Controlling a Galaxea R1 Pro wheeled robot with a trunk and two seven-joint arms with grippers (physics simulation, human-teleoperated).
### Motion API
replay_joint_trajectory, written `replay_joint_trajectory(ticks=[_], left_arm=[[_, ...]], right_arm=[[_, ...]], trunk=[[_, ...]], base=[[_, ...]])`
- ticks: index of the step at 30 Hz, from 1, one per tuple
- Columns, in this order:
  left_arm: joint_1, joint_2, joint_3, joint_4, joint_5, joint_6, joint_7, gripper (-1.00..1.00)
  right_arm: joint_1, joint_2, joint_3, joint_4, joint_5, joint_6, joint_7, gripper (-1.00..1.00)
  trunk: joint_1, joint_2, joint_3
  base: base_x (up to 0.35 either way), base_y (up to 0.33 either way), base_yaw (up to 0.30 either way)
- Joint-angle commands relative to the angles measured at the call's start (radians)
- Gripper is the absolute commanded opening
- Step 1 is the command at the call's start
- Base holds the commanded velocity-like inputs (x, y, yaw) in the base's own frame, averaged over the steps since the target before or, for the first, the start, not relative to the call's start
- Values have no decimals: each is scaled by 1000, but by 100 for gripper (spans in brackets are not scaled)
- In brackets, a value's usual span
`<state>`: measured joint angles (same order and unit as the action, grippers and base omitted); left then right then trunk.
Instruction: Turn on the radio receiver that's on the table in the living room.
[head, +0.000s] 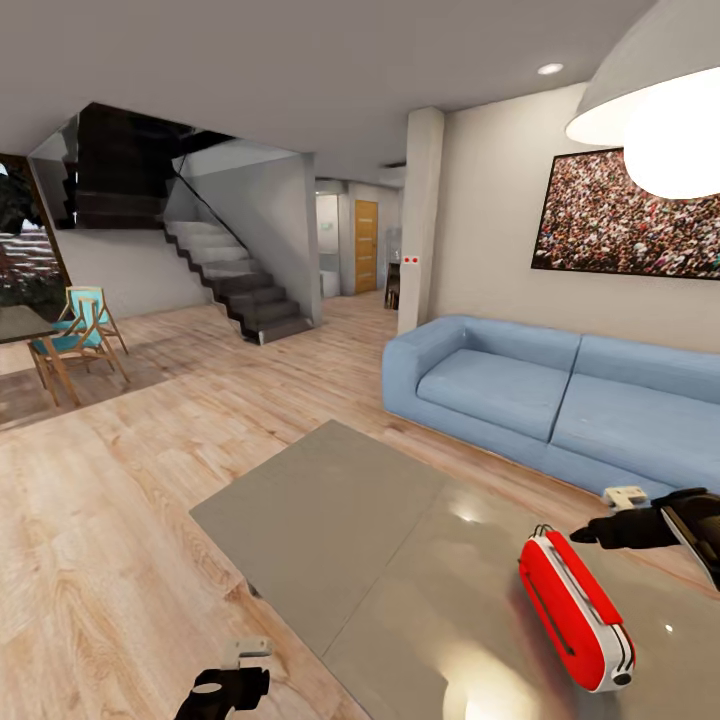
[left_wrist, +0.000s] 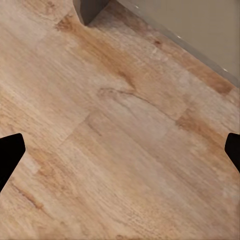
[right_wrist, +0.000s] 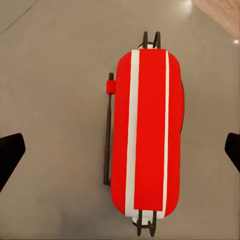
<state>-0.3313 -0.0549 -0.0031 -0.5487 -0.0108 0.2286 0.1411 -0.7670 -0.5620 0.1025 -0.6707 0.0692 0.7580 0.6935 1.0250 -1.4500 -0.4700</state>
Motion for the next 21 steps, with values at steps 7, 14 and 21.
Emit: replay_joint_trajectory(ticks=[7,14,21], left_arm=[[0,0,0,0,0,0,0,100],[0,1,0,0,0,0,0,100],[0,2,0,1,1,0,-2,100]], right_arm=[[0,-1,5,19,1,-3,-2,100],[0,-1,1,27,1,-3,-2,100],[0,-2,-1,28,1,-4,-12,100]], trunk=[[0,0,0],[0,0,0],[0,0,0]], base=[[0,0,0],[0,0,0],[0,0,0]])
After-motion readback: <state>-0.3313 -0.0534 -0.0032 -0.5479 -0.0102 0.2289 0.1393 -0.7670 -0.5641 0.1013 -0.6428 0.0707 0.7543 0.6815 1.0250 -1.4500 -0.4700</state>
